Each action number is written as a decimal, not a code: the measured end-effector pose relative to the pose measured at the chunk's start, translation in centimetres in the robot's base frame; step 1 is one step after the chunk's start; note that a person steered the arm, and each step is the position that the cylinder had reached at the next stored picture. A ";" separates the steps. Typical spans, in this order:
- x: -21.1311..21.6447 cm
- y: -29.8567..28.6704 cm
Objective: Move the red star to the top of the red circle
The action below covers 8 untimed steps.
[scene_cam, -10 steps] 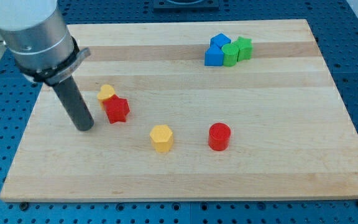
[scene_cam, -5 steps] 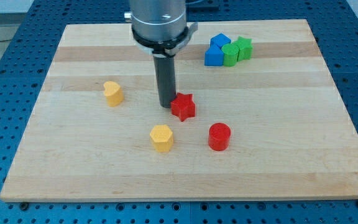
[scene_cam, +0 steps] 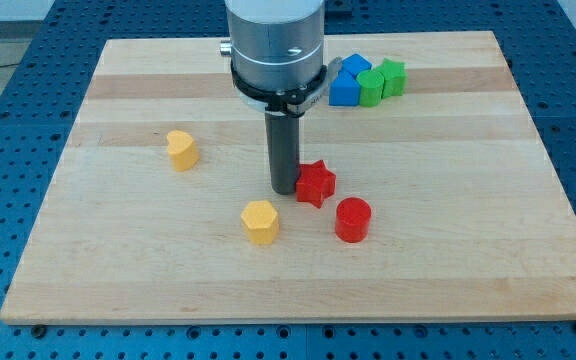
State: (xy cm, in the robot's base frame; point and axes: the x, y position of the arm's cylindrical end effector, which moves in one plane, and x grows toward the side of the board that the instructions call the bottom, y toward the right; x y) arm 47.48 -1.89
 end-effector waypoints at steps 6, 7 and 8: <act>0.0 3.8; 0.0 3.9; -1.2 2.9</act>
